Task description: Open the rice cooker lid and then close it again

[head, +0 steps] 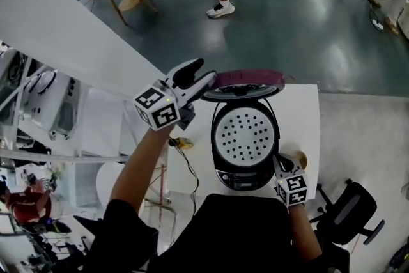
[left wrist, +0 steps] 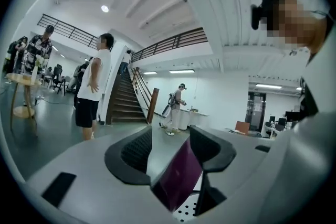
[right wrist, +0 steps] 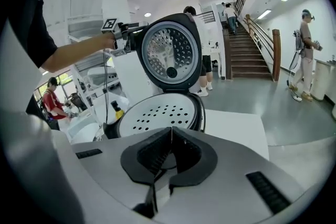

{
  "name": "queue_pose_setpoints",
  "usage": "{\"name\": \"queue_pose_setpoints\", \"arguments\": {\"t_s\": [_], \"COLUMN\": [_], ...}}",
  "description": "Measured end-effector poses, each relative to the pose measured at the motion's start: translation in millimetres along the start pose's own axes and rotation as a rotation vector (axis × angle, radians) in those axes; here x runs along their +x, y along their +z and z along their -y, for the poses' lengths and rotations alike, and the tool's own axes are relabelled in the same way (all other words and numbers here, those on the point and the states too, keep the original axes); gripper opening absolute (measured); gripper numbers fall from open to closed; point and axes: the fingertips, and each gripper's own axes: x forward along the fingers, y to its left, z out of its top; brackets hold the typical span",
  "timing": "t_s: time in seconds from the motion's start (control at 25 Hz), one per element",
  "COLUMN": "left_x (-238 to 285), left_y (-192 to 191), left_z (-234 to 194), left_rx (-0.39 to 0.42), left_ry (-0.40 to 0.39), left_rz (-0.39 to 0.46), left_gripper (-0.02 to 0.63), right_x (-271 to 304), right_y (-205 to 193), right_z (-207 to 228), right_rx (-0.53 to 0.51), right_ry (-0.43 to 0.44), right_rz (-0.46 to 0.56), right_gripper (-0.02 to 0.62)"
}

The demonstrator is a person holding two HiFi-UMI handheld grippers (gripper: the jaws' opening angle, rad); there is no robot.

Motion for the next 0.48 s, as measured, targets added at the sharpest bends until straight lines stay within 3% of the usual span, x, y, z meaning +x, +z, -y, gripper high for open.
{"name": "queue_pose_setpoints", "arguments": {"t_s": [0.2, 0.36, 0.48], "left_x": [4, 4, 3], "left_y": [-6, -9, -9], "left_z": [6, 15, 20], "left_rx": [0.055, 0.177, 0.222], "left_ry": [-0.058, -0.112, -0.129], "left_rz": [-0.066, -0.108, -0.122], "left_gripper": [0.221, 0.164, 0.141], "right_x": [-3, -3, -5], "right_y": [-2, -3, -4], "right_z": [6, 5, 1], "right_rx": [0.003, 0.002, -0.076], "right_ry": [-0.005, -0.006, -0.027], "right_rz": [-0.002, 0.003, -0.015], "right_gripper": [0.002, 0.002, 0.002]}}
